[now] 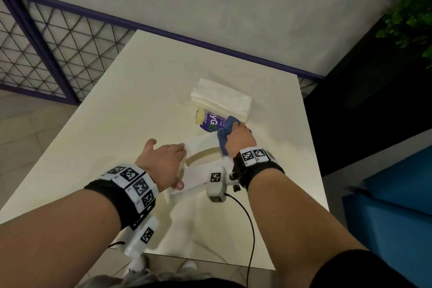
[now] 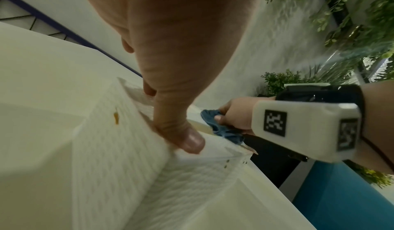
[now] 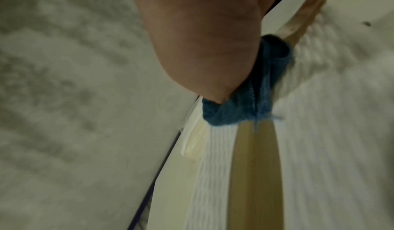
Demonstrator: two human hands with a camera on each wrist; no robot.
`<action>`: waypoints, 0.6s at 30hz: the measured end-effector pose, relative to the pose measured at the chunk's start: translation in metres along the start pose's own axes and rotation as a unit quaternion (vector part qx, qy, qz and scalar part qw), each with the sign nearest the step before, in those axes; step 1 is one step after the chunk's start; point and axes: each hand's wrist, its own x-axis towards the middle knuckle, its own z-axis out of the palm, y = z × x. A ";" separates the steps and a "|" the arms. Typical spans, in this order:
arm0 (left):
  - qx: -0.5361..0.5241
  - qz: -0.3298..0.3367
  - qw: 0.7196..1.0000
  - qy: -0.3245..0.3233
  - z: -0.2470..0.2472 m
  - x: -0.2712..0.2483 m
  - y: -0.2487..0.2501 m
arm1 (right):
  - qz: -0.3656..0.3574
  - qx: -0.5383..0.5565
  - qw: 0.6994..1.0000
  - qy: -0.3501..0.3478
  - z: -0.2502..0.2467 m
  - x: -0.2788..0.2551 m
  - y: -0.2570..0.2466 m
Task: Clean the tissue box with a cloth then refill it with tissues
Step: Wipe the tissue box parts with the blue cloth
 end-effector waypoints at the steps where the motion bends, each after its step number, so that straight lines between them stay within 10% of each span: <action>1: -0.002 0.001 1.000 -0.001 -0.001 0.001 0.000 | 0.013 0.008 1.000 0.007 0.001 -0.003 -0.005; 18: 0.048 0.020 0.999 0.002 -0.004 -0.004 0.005 | -0.072 -0.001 0.992 -0.102 0.009 -0.039 -0.038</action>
